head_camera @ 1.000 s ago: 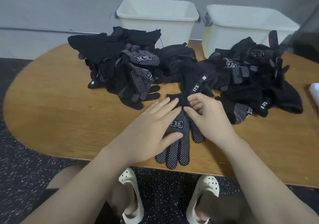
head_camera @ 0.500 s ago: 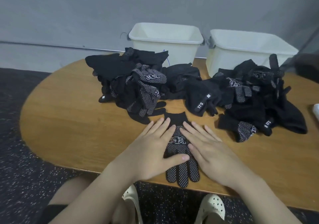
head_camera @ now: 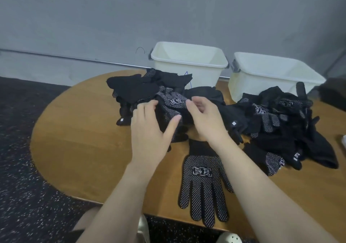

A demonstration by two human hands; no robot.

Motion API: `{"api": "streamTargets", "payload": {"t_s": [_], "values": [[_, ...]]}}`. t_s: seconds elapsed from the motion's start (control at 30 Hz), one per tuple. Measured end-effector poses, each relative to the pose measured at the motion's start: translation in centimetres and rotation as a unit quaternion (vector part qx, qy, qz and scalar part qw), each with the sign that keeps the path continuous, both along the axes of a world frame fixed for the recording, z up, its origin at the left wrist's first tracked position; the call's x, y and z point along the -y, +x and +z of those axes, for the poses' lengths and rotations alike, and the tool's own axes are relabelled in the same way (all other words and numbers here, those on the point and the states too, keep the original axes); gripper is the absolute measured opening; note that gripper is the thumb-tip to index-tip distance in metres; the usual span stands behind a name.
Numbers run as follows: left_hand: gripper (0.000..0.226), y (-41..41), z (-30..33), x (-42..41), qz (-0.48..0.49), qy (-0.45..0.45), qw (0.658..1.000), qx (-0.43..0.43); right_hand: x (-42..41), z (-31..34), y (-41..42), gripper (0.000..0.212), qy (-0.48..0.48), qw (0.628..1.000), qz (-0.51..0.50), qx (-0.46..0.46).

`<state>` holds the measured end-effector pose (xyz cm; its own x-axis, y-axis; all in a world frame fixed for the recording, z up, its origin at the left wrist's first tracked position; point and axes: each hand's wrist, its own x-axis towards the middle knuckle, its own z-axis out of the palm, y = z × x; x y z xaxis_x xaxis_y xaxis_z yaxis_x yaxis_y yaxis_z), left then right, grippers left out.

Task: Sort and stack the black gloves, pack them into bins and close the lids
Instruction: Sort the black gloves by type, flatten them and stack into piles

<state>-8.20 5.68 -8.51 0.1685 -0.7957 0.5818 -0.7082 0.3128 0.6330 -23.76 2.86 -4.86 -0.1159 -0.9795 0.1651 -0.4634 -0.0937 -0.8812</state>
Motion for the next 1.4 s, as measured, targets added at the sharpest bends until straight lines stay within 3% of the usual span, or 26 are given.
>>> {"api": "streamTargets", "payload": {"t_s": [0.17, 0.3, 0.57, 0.83, 0.9, 1.0, 1.1, 1.23, 1.33, 1.4], "values": [[0.043, -0.5, 0.1, 1.8, 0.001, 0.012, 0.998, -0.069, 3.7, 0.4, 0.6, 0.025, 0.040, 0.999, 0.013, 0.014], [0.029, -0.2, 0.3, 2.7, -0.007, 0.029, 0.987, -0.157, 4.3, 0.7, 0.2, 0.015, -0.003, 0.999, -0.010, 0.053], [0.026, 0.7, 0.3, 1.9, -0.024, 0.029, 0.987, -0.154, 2.2, 5.0, -0.8, 0.016, -0.118, 0.983, -0.020, 0.139], [0.030, -0.5, 1.5, -1.5, -0.158, 0.005, 0.976, -0.147, -4.4, 9.1, -3.0, 0.008, -0.136, 0.985, -0.020, 0.104], [0.031, -0.6, 1.9, -2.2, -0.217, 0.025, 0.959, -0.180, -6.1, 9.5, -3.6, 0.008, -0.120, 0.987, -0.013, 0.107], [0.029, -1.0, 2.8, -3.1, -0.313, 0.121, 0.904, -0.266, -8.1, 9.0, -4.5, 0.006, -0.095, 0.987, 0.001, 0.131], [0.036, -1.8, 3.2, -3.5, -0.365, 0.184, 0.865, -0.292, -9.7, 7.1, -5.2, 0.013, -0.070, 0.983, 0.031, 0.166], [0.049, -2.7, 3.7, -3.4, -0.439, 0.269, 0.780, -0.355, -10.6, 4.0, -5.2, 0.007, -0.032, 0.966, 0.096, 0.237], [0.045, -3.0, 3.2, -4.0, -0.456, 0.315, 0.765, -0.329, -10.7, 2.3, -5.3, 0.004, -0.008, 0.963, 0.162, 0.213], [0.033, -3.0, 2.6, -4.2, -0.441, 0.322, 0.777, -0.314, -10.5, 1.9, -5.5, 0.004, 0.007, 0.961, 0.185, 0.207]]}}
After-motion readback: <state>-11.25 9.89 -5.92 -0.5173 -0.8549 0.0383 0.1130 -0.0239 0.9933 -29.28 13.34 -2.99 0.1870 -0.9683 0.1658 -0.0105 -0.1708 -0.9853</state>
